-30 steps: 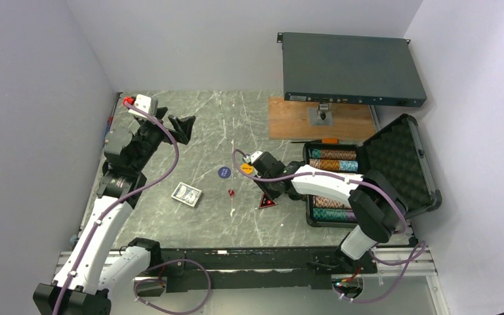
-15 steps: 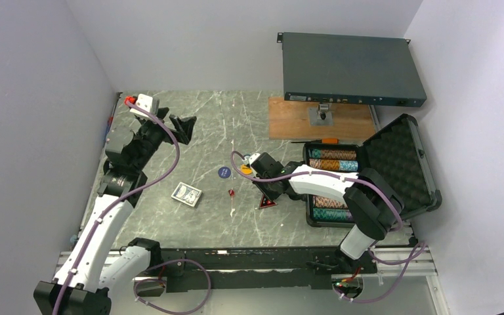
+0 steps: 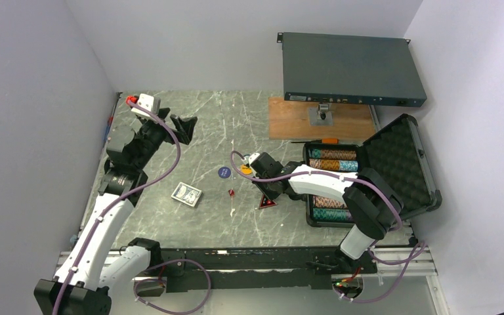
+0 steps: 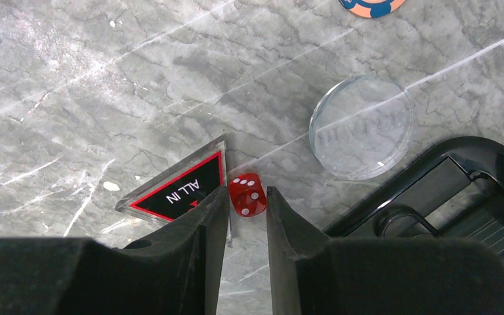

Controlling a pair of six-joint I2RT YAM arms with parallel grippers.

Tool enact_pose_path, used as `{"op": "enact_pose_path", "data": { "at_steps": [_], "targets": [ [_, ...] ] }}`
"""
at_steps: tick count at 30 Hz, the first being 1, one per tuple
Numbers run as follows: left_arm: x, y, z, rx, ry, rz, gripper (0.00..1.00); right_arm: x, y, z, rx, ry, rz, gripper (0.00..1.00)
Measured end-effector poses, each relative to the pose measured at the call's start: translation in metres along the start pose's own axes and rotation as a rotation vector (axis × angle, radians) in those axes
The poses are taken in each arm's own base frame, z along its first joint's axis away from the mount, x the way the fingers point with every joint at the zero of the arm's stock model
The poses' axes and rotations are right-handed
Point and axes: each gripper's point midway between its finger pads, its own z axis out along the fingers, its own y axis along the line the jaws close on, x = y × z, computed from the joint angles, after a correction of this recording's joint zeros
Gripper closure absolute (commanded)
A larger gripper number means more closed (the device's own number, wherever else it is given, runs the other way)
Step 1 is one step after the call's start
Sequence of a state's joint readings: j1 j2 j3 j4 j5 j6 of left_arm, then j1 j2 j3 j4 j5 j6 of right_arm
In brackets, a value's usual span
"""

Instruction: Pack up texas hold em set

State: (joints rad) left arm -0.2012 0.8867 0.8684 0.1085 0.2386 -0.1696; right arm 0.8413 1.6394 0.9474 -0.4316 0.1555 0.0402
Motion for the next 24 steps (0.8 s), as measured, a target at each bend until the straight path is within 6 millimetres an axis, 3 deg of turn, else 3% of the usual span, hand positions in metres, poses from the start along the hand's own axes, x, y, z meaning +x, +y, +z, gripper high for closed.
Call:
{"op": "enact_pose_path", "data": {
  "at_steps": [16, 22, 24],
  "targets": [
    [0.0033, 0.0006, 0.0021, 0.001, 0.01, -0.002, 0.01, -0.0023, -0.0032, 0.0011, 0.02, -0.007, 0.002, 0.64],
    [0.0036, -0.0003, 0.002, 0.006, 0.011, -0.003, 0.01, -0.0026, -0.003, 0.0012, 0.018, -0.008, 0.002, 0.69],
    [0.0035, -0.0003, 0.002, 0.006, 0.011, -0.003, 0.01, -0.0029, -0.0024, 0.0012, 0.015, -0.009, 0.003, 0.65]
  ]
}}
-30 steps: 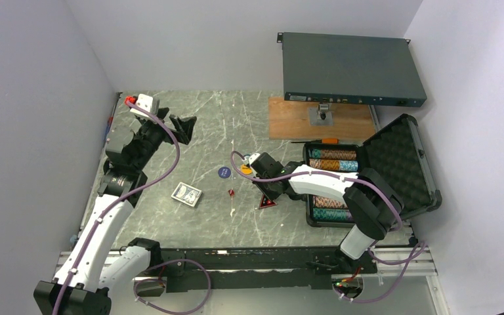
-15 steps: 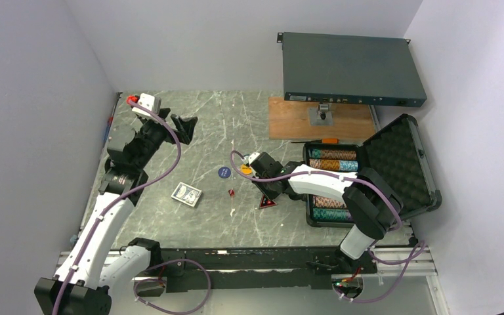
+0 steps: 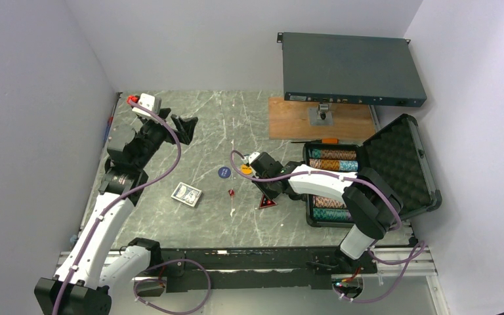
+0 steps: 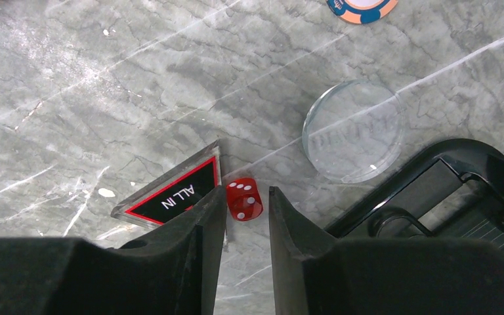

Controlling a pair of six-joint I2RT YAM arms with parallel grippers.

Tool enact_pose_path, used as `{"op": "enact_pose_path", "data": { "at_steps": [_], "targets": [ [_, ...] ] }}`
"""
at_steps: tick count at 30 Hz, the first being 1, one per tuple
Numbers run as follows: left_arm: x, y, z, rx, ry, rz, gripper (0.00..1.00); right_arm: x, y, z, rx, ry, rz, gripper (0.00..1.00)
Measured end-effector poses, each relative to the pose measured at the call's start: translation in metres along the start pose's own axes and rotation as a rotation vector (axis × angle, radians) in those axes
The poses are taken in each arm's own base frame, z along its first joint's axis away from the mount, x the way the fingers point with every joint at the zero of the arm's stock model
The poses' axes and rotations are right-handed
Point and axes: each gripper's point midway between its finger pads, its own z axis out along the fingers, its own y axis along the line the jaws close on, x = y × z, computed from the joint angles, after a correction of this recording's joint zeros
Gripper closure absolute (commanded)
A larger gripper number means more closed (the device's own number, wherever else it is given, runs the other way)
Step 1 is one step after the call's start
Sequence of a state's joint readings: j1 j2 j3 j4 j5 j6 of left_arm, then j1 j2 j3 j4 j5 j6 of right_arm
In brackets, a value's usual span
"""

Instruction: Pack up texas hold em set

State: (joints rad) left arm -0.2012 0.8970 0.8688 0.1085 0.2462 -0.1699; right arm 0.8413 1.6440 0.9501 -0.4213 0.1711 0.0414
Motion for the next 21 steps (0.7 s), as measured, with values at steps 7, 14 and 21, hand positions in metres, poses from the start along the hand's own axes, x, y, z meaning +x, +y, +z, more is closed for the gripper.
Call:
{"op": "enact_pose_path", "data": {
  "at_steps": [7, 14, 21],
  "targets": [
    [0.0002, 0.0, 0.0, 0.0, 0.0, 0.0, 0.01, 0.0, 0.0003, 0.0001, -0.002, 0.0, 0.002, 0.67],
    [0.0002, 0.0, 0.0, 0.0, 0.0, 0.0, 0.01, 0.0004, 0.0023, 0.0005, -0.013, 0.0, 0.005, 0.7],
    [0.0, -0.0001, 0.0, 0.0, 0.0, 0.0, 0.01, 0.0005, 0.0043, 0.0008, -0.023, -0.003, 0.009, 0.8]
  ]
}}
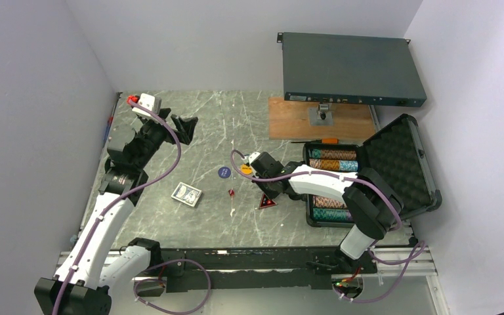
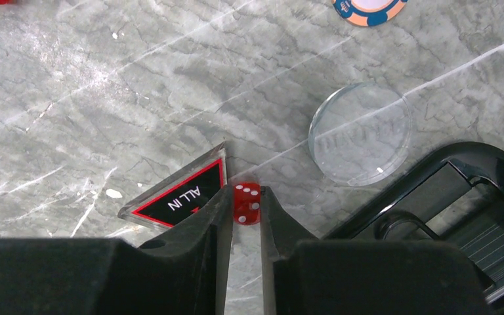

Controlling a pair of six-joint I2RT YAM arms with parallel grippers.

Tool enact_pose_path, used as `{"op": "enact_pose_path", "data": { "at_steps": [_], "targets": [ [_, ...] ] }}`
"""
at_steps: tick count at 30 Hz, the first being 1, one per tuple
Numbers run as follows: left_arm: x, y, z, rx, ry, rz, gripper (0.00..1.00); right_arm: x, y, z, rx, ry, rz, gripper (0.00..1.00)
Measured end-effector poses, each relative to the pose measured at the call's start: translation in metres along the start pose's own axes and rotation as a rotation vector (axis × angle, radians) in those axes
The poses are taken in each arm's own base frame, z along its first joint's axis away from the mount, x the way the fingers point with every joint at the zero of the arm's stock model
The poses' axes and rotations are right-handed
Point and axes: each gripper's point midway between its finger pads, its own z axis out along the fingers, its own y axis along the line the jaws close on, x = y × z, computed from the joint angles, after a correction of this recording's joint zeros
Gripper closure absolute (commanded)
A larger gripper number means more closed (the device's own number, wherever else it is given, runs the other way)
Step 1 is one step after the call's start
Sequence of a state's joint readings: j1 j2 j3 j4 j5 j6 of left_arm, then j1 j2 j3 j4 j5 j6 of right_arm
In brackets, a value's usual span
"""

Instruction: Pack up texas hold em set

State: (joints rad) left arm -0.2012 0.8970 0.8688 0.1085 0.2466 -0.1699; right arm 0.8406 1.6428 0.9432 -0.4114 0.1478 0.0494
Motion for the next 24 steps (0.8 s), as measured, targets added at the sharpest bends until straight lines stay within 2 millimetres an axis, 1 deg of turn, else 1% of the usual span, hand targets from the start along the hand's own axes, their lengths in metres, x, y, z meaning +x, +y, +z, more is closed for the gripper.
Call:
{"op": "enact_pose_path", "data": {
  "at_steps": [4, 6, 7, 8, 10, 14, 17, 22, 24],
  "targets": [
    [0.0, 0.0, 0.0, 0.0, 0.0, 0.0, 0.01, -0.001, 0.001, 0.001, -0.003, -0.008, 0.005, 0.83],
    [0.0, 0.0, 0.0, 0.0, 0.0, 0.0, 0.01, 0.006, 0.001, 0.002, -0.002, 0.008, 0.004, 0.87],
    [0.0, 0.0, 0.0, 0.0, 0.0, 0.0, 0.01, 0.009, 0.0, 0.003, 0.0, 0.015, 0.005, 0.88],
    [0.0, 0.0, 0.0, 0.0, 0.0, 0.0, 0.01, 0.012, 0.0, 0.003, 0.004, 0.02, 0.005, 0.87],
    [0.0, 0.0, 0.0, 0.0, 0.0, 0.0, 0.01, 0.014, -0.003, 0.002, 0.018, 0.019, 0.011, 0.8],
    [0.0, 0.0, 0.0, 0.0, 0.0, 0.0, 0.01, 0.009, -0.009, -0.005, 0.048, -0.008, 0.031, 0.73],
    [0.0, 0.0, 0.0, 0.0, 0.0, 0.0, 0.01, 0.008, -0.013, -0.01, 0.073, -0.017, 0.063, 0.62],
    [0.0, -0.001, 0.0, 0.003, 0.001, -0.003, 0.01, 0.005, -0.02, -0.024, 0.104, -0.041, 0.165, 0.46],
    [0.0, -0.001, 0.0, 0.004, 0.001, -0.004, 0.01, 0.003, -0.02, -0.027, 0.106, -0.053, 0.2, 0.45]
  ]
}}
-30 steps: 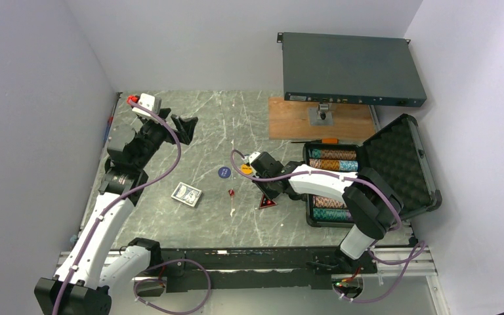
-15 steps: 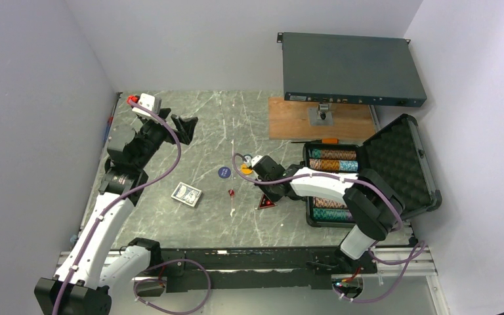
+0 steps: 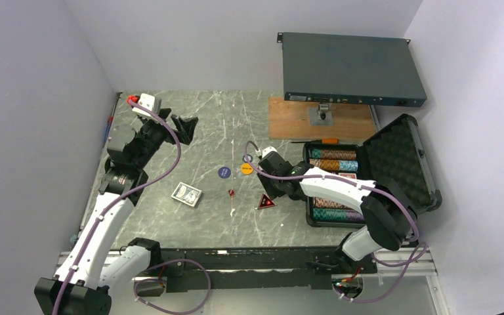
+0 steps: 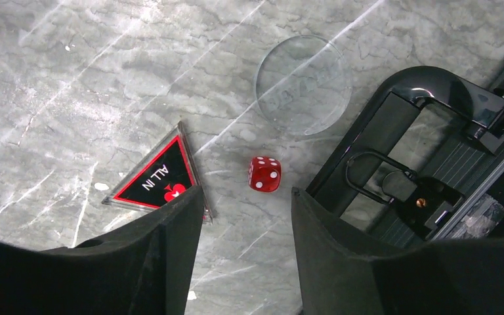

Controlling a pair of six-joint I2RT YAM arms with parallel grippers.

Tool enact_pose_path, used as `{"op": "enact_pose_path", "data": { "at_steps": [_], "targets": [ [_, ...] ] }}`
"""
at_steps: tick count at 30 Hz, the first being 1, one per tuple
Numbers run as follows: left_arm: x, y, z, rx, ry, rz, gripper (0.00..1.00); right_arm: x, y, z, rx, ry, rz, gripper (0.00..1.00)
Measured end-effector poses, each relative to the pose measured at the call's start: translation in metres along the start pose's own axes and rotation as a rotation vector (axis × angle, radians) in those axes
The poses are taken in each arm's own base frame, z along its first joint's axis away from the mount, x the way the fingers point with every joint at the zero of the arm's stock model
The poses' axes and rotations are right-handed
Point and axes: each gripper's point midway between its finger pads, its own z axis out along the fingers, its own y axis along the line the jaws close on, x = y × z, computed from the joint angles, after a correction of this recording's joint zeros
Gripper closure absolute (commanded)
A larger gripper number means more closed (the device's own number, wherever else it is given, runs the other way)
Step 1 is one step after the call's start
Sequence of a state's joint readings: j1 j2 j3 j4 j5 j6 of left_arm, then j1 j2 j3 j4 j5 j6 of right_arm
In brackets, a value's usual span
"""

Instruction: Pack up texas hold em set

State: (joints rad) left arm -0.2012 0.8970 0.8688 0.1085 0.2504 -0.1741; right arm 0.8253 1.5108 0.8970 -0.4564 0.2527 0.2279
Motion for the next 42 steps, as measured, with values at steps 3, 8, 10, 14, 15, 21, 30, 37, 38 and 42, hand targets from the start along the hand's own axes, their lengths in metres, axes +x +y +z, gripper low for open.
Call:
{"op": "enact_pose_path", "data": {
  "at_steps": [3, 8, 10, 14, 15, 21, 30, 37, 38, 42],
  "targets": [
    [0.0, -0.001, 0.0, 0.003, 0.0, -0.002, 0.01, 0.001, -0.004, 0.001, 0.01, 0.009, 0.024, 0.47],
    [0.0, -0.001, 0.0, 0.006, 0.001, -0.003, 0.01, 0.005, -0.023, 0.008, 0.025, 0.042, 0.09, 0.48],
    [0.001, -0.001, 0.0, 0.007, 0.002, -0.003, 0.01, 0.004, -0.03, 0.009, 0.029, 0.046, 0.114, 0.49],
    [0.001, -0.001, 0.0, 0.007, 0.002, -0.003, 0.01, 0.004, -0.026, 0.01, -0.012, 0.049, 0.124, 0.49],
    [0.001, -0.001, 0.0, 0.008, 0.003, -0.003, 0.01, 0.004, -0.022, 0.01, -0.031, 0.048, 0.124, 0.49],
    [0.002, -0.002, 0.001, 0.013, 0.006, -0.004, 0.01, 0.004, -0.014, 0.013, -0.071, 0.053, 0.124, 0.55],
    [0.002, -0.002, 0.001, 0.013, 0.006, -0.004, 0.01, 0.013, -0.013, 0.021, -0.066, 0.089, 0.119, 0.63],
    [0.002, -0.002, 0.001, 0.013, 0.006, -0.005, 0.01, 0.017, -0.013, 0.025, -0.062, 0.105, 0.116, 0.67],
    [0.002, -0.002, 0.001, 0.013, 0.006, -0.004, 0.01, 0.017, -0.013, 0.025, -0.062, 0.108, 0.116, 0.68],
    [0.002, -0.002, 0.001, 0.013, 0.006, -0.004, 0.01, 0.019, -0.013, 0.027, -0.065, 0.115, 0.115, 0.71]
  ]
}}
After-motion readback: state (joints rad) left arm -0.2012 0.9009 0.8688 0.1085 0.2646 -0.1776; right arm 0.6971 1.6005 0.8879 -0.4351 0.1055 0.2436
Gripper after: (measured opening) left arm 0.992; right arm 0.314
